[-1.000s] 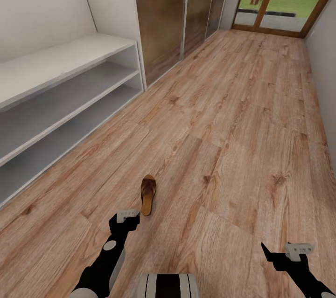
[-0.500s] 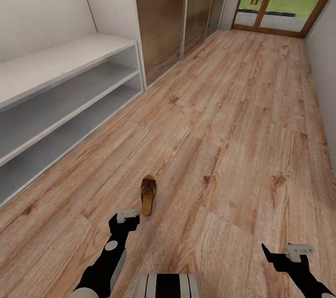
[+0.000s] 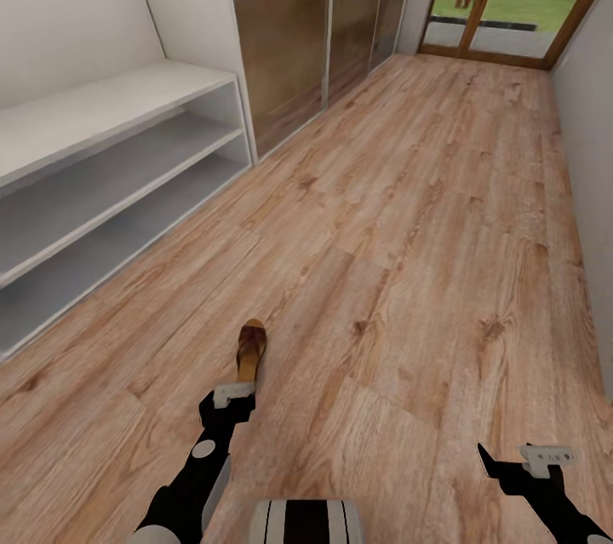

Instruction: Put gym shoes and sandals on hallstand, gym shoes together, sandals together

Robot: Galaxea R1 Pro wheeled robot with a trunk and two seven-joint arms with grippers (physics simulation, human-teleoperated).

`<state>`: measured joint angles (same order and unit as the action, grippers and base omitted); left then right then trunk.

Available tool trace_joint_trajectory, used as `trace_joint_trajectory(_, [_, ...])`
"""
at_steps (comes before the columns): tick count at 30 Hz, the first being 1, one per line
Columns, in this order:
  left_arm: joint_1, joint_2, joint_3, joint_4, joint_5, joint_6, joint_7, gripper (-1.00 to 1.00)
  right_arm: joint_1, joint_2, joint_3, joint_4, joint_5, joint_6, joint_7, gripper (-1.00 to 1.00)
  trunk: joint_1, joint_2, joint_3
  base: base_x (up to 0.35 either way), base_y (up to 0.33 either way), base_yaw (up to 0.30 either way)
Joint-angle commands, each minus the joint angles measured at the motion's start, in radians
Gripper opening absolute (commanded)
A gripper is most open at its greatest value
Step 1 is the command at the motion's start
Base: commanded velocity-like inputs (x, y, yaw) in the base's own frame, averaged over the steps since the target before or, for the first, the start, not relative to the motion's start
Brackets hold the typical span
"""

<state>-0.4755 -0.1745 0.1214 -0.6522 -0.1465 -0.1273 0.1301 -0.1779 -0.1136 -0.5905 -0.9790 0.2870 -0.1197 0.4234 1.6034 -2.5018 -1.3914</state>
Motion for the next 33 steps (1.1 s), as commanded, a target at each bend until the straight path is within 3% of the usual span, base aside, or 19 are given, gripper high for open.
trace_joint_trajectory(1, [0.0,0.0,0.0,0.0,0.0,0.0,0.0,1.0,0.0,0.0,0.0,0.0,0.0,0.0,0.0,1.0,0.0,0.0,0.0,0.0,-0.294,0.0])
trace_joint_trajectory(12, [-0.011,0.0,0.001,-0.001,-0.003,0.001,0.0,1.0,0.0,0.001,0.0,0.0,0.0,0.001,0.0,1.0,0.0,0.0,0.0,0.0,-0.122,0.0])
trace_joint_trajectory(18, [-0.077,0.0,-0.015,0.044,-0.006,0.014,0.023,1.0,-0.001,0.0,0.0,0.0,0.001,0.001,-0.001,1.0,0.0,0.0,0.0,0.0,-0.011,0.0])
trace_joint_trajectory(25, [-0.101,0.0,-0.04,0.083,0.001,0.024,0.105,1.0,-0.001,0.0,0.0,0.0,0.004,0.003,-0.016,1.0,0.0,0.0,0.0,0.0,-0.002,0.0])
trace_joint_trajectory(29, [-0.112,0.0,-0.04,0.086,0.007,0.025,0.118,1.0,-0.001,0.0,0.001,0.003,0.006,0.003,-0.033,1.0,0.0,0.0,0.0,0.0,0.0,0.0])
trace_joint_trajectory(33, [-0.184,0.0,-0.042,0.108,0.01,0.028,0.128,1.0,-0.001,0.001,0.003,0.008,0.008,0.002,-0.046,1.0,0.0,0.0,0.0,0.0,0.0,0.0])
